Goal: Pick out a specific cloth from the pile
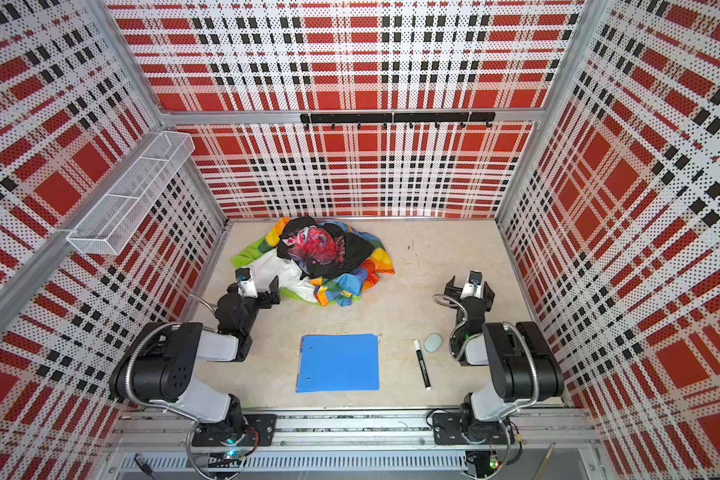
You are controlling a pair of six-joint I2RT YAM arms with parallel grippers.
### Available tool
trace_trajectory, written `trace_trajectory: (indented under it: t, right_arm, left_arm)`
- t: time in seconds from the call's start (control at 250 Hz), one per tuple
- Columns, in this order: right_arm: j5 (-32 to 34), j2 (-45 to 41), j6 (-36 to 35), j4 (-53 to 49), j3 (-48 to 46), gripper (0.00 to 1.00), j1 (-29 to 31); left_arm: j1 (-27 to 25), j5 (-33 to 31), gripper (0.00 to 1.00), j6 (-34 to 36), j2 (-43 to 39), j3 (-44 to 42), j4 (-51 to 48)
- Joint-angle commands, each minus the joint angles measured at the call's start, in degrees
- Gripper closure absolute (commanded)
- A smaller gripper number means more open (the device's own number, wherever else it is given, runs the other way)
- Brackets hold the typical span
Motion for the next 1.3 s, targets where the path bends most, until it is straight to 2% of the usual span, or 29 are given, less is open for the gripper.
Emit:
trace_trajectory:
  t: [0.0, 1.129, 1.297]
  right_arm:
    - [0.07, 0.15, 0.56, 3.85, 0.06, 0.00, 0.31]
    - [0.12, 0.15, 0.57, 3.78, 0.13, 0.00, 0.26]
    - [0.26, 0.07, 0.65, 4.61, -0.41, 0.00, 0.29]
  left_arm:
    - [0.53, 0.49, 0.01, 0.28, 0.22, 0.01, 2.18]
    - [0.53, 0.48, 0.01, 0.27, 0.18, 0.01, 2.18]
    - [1.80, 2.83, 0.01, -0.49, 0.20, 0.06, 2.25]
